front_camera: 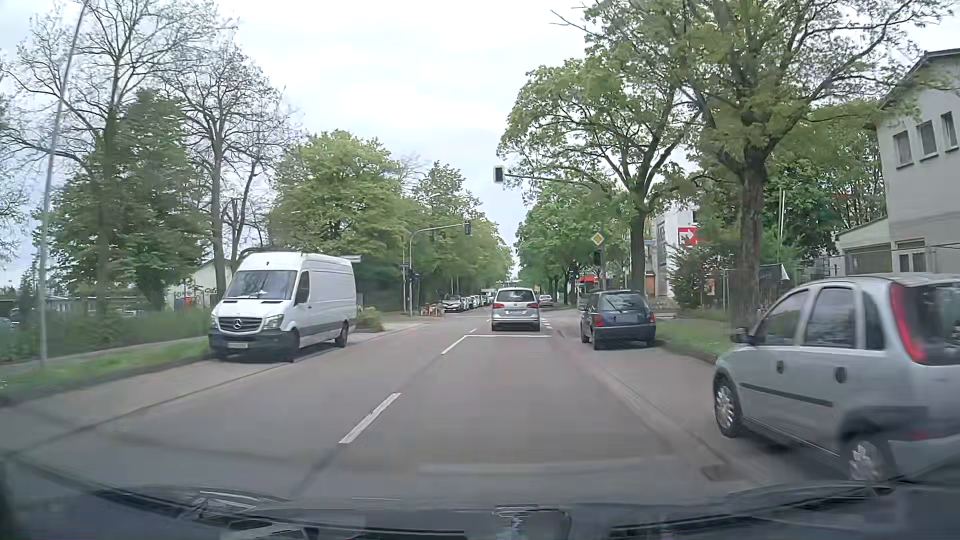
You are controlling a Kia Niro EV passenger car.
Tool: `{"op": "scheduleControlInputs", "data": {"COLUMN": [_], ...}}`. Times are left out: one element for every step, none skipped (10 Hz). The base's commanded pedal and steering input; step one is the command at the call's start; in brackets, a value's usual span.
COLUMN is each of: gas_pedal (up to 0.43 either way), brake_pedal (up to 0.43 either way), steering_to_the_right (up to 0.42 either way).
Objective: Follow the waypoints while adhering to traffic rules and regulations
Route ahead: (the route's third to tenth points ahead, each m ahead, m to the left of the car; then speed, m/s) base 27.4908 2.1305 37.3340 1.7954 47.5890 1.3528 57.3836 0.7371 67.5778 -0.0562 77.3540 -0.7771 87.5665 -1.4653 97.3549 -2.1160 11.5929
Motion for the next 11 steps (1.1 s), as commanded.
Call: {"op": "scheduleControlInputs", "data": {"gas_pedal": [0.067, 0.067, 0.067, 0.067, 0.067, 0.067, 0.067, 0.067, 0.067, 0.067, 0.067], "brake_pedal": [0.000, 0.000, 0.000, 0.000, 0.000, 0.000, 0.000, 0.000, 0.000, 0.000, 0.000], "steering_to_the_right": [0.010, 0.010, 0.010, 0.010, 0.009, 0.006, 0.005, 0.005, 0.005, 0.005, 0.005]}}
